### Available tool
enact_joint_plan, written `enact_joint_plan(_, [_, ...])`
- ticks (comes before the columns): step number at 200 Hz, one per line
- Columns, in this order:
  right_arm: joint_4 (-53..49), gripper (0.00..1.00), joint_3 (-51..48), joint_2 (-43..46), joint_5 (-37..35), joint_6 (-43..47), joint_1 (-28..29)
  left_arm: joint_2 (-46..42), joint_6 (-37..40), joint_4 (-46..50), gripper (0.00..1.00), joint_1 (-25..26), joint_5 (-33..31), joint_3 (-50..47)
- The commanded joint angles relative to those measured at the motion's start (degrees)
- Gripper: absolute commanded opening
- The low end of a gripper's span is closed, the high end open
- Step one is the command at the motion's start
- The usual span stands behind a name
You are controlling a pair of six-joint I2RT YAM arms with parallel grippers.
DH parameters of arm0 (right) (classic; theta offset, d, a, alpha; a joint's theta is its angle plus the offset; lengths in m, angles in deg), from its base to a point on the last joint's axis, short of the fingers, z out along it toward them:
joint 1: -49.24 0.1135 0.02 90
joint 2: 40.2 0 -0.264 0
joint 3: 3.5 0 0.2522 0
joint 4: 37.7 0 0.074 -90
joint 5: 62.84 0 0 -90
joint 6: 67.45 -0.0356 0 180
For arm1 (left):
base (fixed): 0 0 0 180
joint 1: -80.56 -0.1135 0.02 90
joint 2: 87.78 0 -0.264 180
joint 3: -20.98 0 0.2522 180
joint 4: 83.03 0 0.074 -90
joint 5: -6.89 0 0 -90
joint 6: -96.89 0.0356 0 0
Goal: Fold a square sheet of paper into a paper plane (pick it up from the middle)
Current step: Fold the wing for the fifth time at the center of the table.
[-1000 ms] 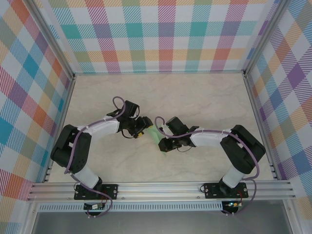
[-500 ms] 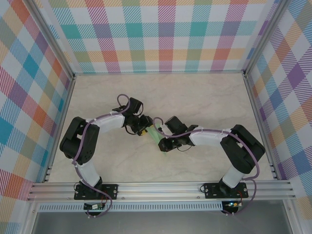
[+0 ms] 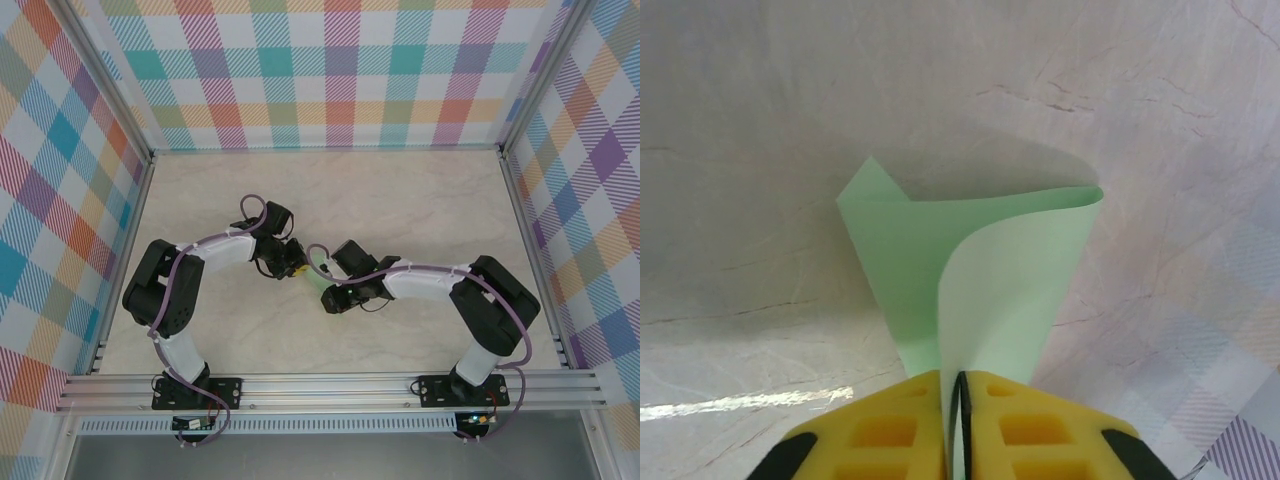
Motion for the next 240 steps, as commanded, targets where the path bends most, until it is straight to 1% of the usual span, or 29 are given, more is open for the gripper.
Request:
enact_joint_plan(1, [-2.88,0.28,-0.19,1.79,-2.37,-0.47,0.91,0.03,0.10,2.18,0.07,-0.52,-0.47,0.71])
enact_joint_plan(11, [-3.28,0.30,-0.21,2.00,-2.78,-0.39,1.39,0.15,0.07,2.33,0.04,-0.54,-0.46,0.75])
enact_joint_plan(28, [-4.18,0.31,-0.10,2.61,-4.14,-0.40,2.19,0.24,-0.13,2.29,0.00,-0.53,-0.44,0.81])
enact_joint_plan(43, [-5.15,0.32,-0.18,3.30,-6.15,-0.53,3.00,0.24,-0.19,2.30,0.00,-0.53,-0.46,0.99])
enact_joint_plan(52, [-5.67,0.34,-0.27,3.67,-7.21,-0.51,3.46,0.28,-0.26,2.29,0.00,-0.53,-0.51,0.99])
enact_joint_plan(94, [-7.46,0.34,0.11,3.81,-10.05,-0.52,5.56,0.50,-0.66,2.28,0.00,-0.53,-0.27,1.34])
enact_joint_plan(133, [-9.97,0.35,1.58,3.60,-16.10,-0.72,8.36,0.45,-1.00,2.05,0.00,-0.53,0.07,1.56])
enact_joint_plan(152, [-10.21,0.34,1.81,3.04,-17.74,-0.96,9.27,0.57,-1.10,2.04,0.00,-0.57,0.20,1.65])
enact_joint_plan(187, [-10.26,0.27,2.26,2.54,-20.37,-1.50,10.42,0.58,-1.09,2.23,0.00,-0.54,0.24,1.61])
enact_joint_plan(214, [-10.52,0.24,2.53,1.86,-22.12,-2.05,10.97,0.41,-1.10,2.30,0.00,-0.53,0.24,1.56])
enact_joint_plan(240, [-10.51,0.21,2.36,1.79,-22.44,-2.15,11.20,0.43,-1.09,2.47,0.00,-0.57,0.24,1.69])
